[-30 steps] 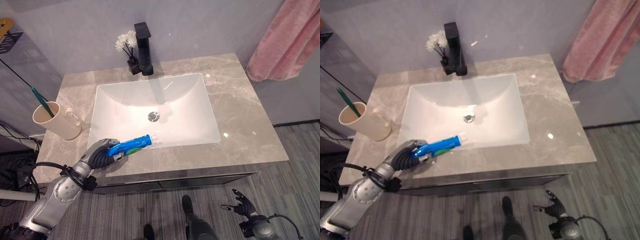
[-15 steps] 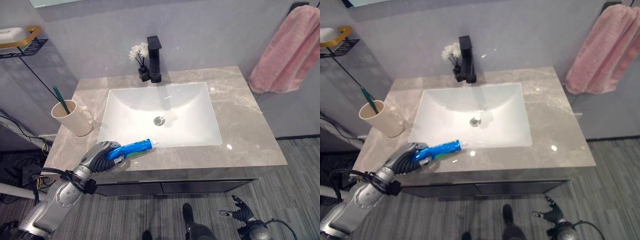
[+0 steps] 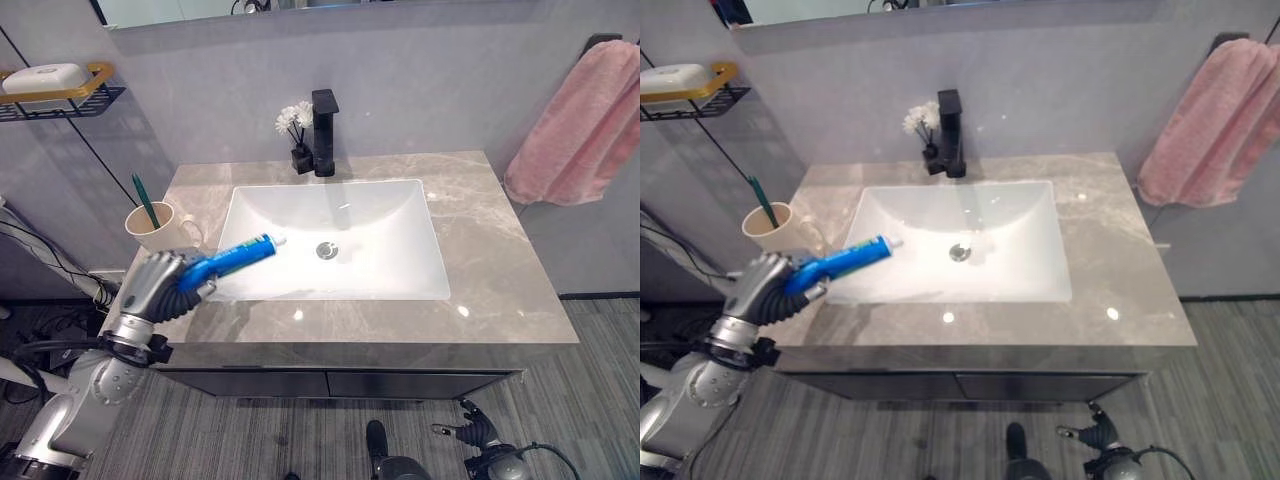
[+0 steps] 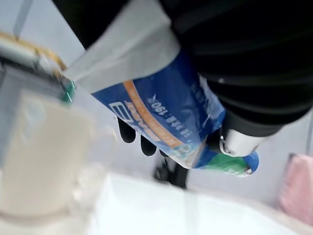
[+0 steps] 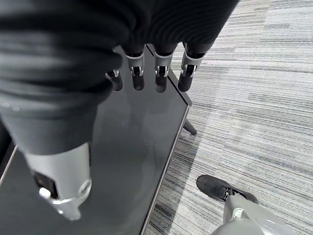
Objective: Put brush and paste in cup on sink, flatten towel.
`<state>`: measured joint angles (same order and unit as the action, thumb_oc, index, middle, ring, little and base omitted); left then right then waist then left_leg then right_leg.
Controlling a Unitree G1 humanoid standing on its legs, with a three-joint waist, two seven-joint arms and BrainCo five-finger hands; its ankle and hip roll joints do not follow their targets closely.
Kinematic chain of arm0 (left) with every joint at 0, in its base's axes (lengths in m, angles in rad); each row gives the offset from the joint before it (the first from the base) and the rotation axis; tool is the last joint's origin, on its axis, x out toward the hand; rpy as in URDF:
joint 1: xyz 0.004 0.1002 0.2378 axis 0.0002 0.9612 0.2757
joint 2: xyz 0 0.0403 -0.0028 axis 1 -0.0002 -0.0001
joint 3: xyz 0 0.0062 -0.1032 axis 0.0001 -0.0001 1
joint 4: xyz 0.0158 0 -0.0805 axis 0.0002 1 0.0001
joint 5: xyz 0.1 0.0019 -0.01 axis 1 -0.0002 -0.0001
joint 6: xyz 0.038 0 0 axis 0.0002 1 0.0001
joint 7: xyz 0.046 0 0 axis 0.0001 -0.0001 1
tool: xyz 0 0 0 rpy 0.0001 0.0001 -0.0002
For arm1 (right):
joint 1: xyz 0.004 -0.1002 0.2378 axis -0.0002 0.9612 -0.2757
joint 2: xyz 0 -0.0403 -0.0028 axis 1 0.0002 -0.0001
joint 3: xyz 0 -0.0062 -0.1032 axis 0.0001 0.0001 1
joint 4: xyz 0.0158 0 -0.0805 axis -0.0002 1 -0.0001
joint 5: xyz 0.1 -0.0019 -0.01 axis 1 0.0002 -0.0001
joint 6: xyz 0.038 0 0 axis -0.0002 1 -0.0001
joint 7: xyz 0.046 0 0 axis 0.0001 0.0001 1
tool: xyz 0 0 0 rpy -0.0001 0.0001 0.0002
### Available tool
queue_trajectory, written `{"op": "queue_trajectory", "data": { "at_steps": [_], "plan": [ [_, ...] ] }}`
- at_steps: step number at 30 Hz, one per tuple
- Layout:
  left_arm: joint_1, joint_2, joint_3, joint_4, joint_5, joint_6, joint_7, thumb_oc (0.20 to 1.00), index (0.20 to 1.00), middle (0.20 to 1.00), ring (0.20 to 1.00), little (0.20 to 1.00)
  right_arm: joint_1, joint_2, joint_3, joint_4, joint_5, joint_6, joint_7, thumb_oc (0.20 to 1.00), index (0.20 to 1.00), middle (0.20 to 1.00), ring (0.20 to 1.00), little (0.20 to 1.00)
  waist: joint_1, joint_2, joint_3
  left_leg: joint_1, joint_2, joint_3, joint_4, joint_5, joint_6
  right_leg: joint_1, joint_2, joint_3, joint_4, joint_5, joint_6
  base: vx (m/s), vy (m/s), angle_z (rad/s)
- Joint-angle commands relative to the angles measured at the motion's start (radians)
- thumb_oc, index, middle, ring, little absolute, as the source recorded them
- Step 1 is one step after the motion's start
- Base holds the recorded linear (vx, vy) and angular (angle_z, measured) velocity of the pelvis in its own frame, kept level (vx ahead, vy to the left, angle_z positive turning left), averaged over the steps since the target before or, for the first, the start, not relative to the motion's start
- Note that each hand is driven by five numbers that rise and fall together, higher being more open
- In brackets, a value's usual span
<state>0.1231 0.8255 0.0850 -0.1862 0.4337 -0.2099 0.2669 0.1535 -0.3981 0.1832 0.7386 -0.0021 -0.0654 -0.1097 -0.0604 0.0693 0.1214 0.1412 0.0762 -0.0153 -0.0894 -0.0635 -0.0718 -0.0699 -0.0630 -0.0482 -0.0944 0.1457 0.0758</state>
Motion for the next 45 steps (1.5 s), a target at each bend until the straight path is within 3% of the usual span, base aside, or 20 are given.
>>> {"op": "queue_trajectory", "data": {
  "at_steps": [1, 4, 9, 10, 12, 17, 26, 35, 45],
  "plan": [
    [-0.061, 0.088, 0.106, -0.035, 0.008, -0.01, 0.116, 0.2, 0.2, 0.2, 0.2, 0.2, -0.025, -0.004, 0.037, 0.024, 0.022, -0.028, -0.013, 1.0, 1.0, 1.0, 1.0, 1.0, -0.006, -0.039, -0.039, -0.057, -0.024, 0.023, 0.002, 0.049, -0.022, 0.166, -0.052, 0.003, 0.007, -0.143, 0.049, 0.0, -0.001, 0.05],
    [-0.074, 0.151, 0.193, -0.02, 0.022, 0.005, 0.16, 0.2, 0.2, 0.2, 0.2, 0.2, -0.021, -0.009, 0.043, 0.031, 0.019, -0.029, -0.007, 1.0, 1.0, 1.0, 1.0, 1.0, 0.0, -0.033, -0.042, -0.057, -0.027, 0.019, 0.002, 0.051, -0.022, 0.17, -0.055, -0.004, 0.007, -0.142, 0.049, 0.0, 0.0, 0.04],
    [-0.094, 0.238, 0.254, 0.069, 0.02, 0.015, 0.196, 0.2, 0.2, 0.2, 0.2, 0.2, -0.019, -0.015, 0.053, 0.037, 0.014, -0.031, 0.009, 1.0, 1.0, 1.0, 1.0, 1.0, -0.002, -0.024, -0.045, -0.059, -0.032, 0.018, 0.002, 0.054, -0.022, 0.168, -0.059, -0.004, 0.007, -0.14, 0.053, 0.0, 0.0, 0.0],
    [-0.094, 0.296, 0.288, 0.133, 0.018, 0.025, 0.21, 0.2, 0.2, 0.2, 0.2, 0.2, -0.016, -0.024, 0.052, 0.037, 0.011, -0.035, 0.014, 1.0, 1.0, 1.0, 1.0, 1.0, -0.001, -0.017, -0.047, -0.06, -0.034, 0.018, 0.002, 0.055, -0.023, 0.166, -0.062, -0.004, 0.007, -0.138, 0.055, 0.0, 0.0, 0.0],
    [-0.092, 0.32, 0.299, 0.146, 0.022, 0.024, 0.213, 0.2, 0.2, 0.2, 0.2, 0.2, -0.014, -0.024, 0.053, 0.036, 0.01, -0.036, 0.016, 1.0, 1.0, 1.0, 1.0, 1.0, -0.001, -0.018, -0.048, -0.061, -0.034, 0.018, 0.002, 0.055, -0.023, 0.165, -0.062, -0.004, 0.007, -0.138, 0.056, 0.0, 0.0, 0.0],
    [-0.079, 0.477, 0.349, 0.237, 0.086, 0.045, 0.232, 0.2, 0.2, 0.2, 0.2, 0.2, -0.015, -0.038, 0.049, 0.043, 0.011, -0.049, 0.017, 1.0, 1.0, 1.0, 1.0, 1.0, 0.002, -0.004, -0.051, -0.065, -0.039, 0.018, 0.002, 0.058, -0.022, 0.162, -0.068, -0.007, 0.007, -0.134, 0.062, 0.0, 0.0, 0.0],
    [-0.07, 0.723, 0.322, 0.366, 0.241, 0.06, 0.241, 0.2, 0.2, 0.2, 0.2, 0.2, -0.032, -0.051, 0.067, 0.047, 0.011, -0.077, 0.019, 1.0, 1.0, 1.0, 1.0, 1.0, 0.0, 0.018, -0.056, -0.069, -0.045, 0.016, 0.002, 0.064, -0.021, 0.157, -0.075, -0.009, 0.007, -0.13, 0.072, 0.0, 0.0, 0.0],
    [-0.087, 0.839, 0.262, 0.399, 0.292, 0.04, 0.22, 0.2, 0.2, 0.2, 0.2, 0.2, -0.023, -0.055, 0.072, 0.035, 0.009, -0.09, 0.02, 1.0, 1.0, 1.0, 1.0, 1.0, -0.002, 0.029, -0.057, -0.074, -0.049, 0.018, 0.002, 0.064, -0.018, 0.15, -0.078, -0.006, 0.007, -0.125, 0.079, 0.0, 0.0, 0.0],
    [-0.042, 0.858, 0.245, 0.434, 0.312, 0.024, 0.194, 0.2, 0.2, 0.2, 0.2, 0.2, -0.006, -0.059, 0.057, 0.016, 0.006, -0.097, 0.017, 1.0, 1.0, 1.0, 1.0, 1.0, -0.003, 0.044, -0.047, -0.066, -0.058, 0.037, 0.002, 0.058, -0.01, 0.143, -0.085, 0.01, 0.007, -0.122, 0.087, 0.0, 0.005, -0.01]
  ]
}}
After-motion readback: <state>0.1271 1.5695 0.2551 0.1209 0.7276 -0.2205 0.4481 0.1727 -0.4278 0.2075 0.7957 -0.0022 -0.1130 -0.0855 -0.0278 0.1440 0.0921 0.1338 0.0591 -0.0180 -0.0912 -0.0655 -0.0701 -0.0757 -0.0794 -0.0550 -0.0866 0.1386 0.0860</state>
